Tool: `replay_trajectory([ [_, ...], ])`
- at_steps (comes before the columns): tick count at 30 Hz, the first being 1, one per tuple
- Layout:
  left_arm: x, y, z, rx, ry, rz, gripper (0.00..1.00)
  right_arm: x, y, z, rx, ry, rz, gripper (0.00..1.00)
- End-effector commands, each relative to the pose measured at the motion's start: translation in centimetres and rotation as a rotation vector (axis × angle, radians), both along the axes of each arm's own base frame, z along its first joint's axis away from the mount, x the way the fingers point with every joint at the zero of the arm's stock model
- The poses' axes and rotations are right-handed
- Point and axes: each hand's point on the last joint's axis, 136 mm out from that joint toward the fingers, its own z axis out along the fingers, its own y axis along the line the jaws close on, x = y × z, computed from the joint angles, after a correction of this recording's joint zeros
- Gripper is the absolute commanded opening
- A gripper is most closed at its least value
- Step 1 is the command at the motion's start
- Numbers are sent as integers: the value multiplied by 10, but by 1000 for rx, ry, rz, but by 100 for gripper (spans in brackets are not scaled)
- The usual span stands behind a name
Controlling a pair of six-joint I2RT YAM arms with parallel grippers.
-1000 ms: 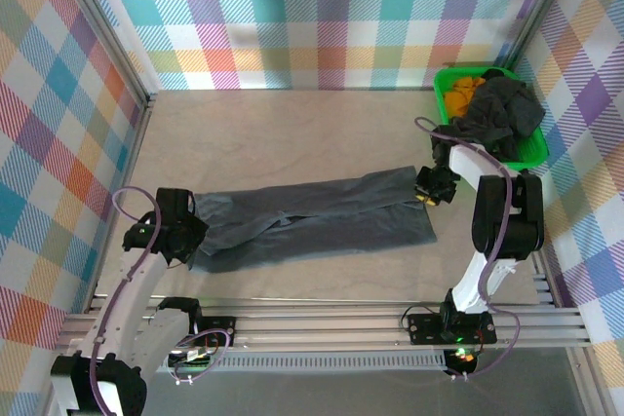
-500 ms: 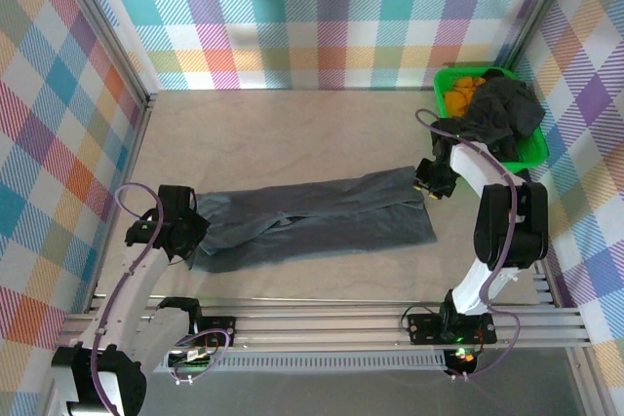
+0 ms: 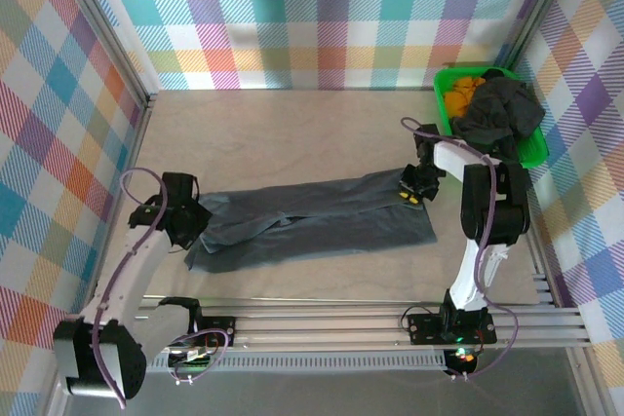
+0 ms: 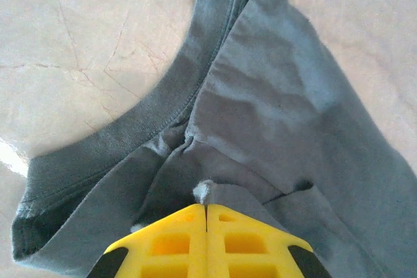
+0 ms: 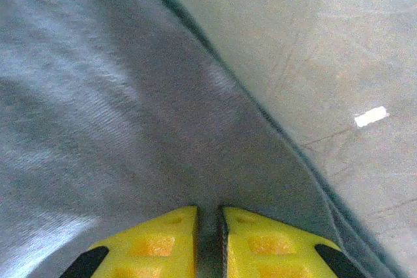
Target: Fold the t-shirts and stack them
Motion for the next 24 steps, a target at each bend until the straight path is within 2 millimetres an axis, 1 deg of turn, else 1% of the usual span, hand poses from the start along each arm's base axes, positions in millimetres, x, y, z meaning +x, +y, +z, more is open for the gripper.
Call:
replay_trajectory([
  [1, 8, -3, -1, 6, 43, -24, 9, -9, -3, -3, -22, 30, -2, 17],
  [3, 19, -3, 6, 9, 39, -22, 30, -7, -7, 8, -53, -6, 6, 18],
  [4, 25, -3, 11, 8, 23, -22, 36, -5, -8, 14, -70, -31, 14, 18],
  [5, 34, -3, 17, 11, 4, -20, 40, -3, -9, 22, -86, -61, 28, 18],
  [7, 51, -1, 25, 14, -21, -10, 41, 5, -6, 36, -99, -118, 65, 19],
  [9, 75, -5, 25, -15, -30, -13, 37, 14, 7, 41, -75, -151, 116, 22],
  [10, 85, -9, 19, -39, -23, -20, 36, 17, 15, 42, -56, -153, 137, 22],
  [12, 109, -20, 4, -84, 20, -40, 33, 22, 32, 39, -37, -146, 181, 22],
  [13, 118, -25, -4, -100, 40, -48, 29, 25, 40, 37, -17, -151, 199, 22],
  [15, 133, -33, -27, -138, 101, -54, 23, 27, 59, 30, 30, -138, 218, 22],
  [17, 142, -43, -43, -183, 137, -59, 19, 28, 66, 22, 25, -110, 229, 22],
  [18, 144, -48, -52, -190, 165, -67, 17, 28, 66, 16, 17, -87, 221, 23],
  [20, 144, -49, -67, -185, 217, -73, 15, 25, 58, 4, -15, -29, 202, 23],
  [22, 137, -44, -82, -169, 292, -66, 12, 18, 47, -4, -63, 41, 182, 23],
  [24, 129, -35, -97, -158, 353, -45, 11, 12, 31, -8, -121, 88, 156, 24],
])
